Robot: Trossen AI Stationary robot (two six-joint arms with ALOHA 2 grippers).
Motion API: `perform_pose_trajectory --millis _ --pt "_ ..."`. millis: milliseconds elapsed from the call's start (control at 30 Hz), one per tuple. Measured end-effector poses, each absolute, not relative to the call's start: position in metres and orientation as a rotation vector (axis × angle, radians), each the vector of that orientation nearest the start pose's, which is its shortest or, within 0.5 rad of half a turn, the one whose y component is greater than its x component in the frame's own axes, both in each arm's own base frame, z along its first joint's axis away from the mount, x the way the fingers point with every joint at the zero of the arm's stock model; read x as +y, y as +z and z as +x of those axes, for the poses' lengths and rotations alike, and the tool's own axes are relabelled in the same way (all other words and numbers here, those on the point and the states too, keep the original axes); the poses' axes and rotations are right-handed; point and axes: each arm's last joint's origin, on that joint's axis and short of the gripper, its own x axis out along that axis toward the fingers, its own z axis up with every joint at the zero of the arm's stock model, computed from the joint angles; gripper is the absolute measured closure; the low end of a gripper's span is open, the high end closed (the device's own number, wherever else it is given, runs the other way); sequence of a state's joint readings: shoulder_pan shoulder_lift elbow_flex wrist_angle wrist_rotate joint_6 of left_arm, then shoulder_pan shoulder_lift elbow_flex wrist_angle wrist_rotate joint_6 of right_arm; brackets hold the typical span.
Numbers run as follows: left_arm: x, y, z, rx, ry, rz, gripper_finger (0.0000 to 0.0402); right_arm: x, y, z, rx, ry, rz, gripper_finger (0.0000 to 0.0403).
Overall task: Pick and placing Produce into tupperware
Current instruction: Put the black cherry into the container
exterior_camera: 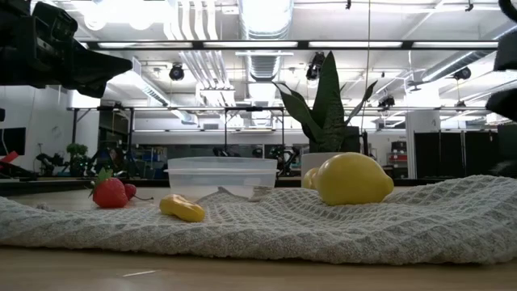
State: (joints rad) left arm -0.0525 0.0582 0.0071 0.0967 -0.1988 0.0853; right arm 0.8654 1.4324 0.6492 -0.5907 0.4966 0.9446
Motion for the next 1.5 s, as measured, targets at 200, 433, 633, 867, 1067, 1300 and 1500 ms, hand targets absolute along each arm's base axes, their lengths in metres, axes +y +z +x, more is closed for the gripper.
perform_pose_trajectory --millis 200,433,633,867,1067,1300,1500 --pt "0.000 0.171 0.100 -0.039 0.148 0.079 0.0402 0.160 0.161 0.162 0.880 -0.250 -0.106 0.0395" --pt "0.000 0.171 0.100 -0.039 0.148 0.079 0.0402 0.158 0.189 0.171 0.723 -0.295 -0.152 0.0395" --pt "0.000 0.171 0.100 -0.039 0.148 0.079 0.0402 0.151 0.216 0.168 0.610 -0.308 -0.134 0.0395" --pt "0.000 0.171 0.100 -0.039 0.148 0.079 0.0402 0.144 0.239 0.162 0.526 -0.283 -0.078 0.0395" --pt "0.000 0.171 0.100 -0.039 0.148 0.079 0.0402 0.141 0.244 0.160 0.511 -0.279 -0.065 0.0394" --pt "0.000 0.171 0.100 -0.039 0.148 0.079 0.0402 0.142 0.242 0.161 0.515 -0.283 -0.079 0.0394" --pt "0.000 0.171 0.100 -0.039 0.149 0.079 0.0402 0.141 0.241 0.167 0.507 -0.291 -0.101 0.0394"
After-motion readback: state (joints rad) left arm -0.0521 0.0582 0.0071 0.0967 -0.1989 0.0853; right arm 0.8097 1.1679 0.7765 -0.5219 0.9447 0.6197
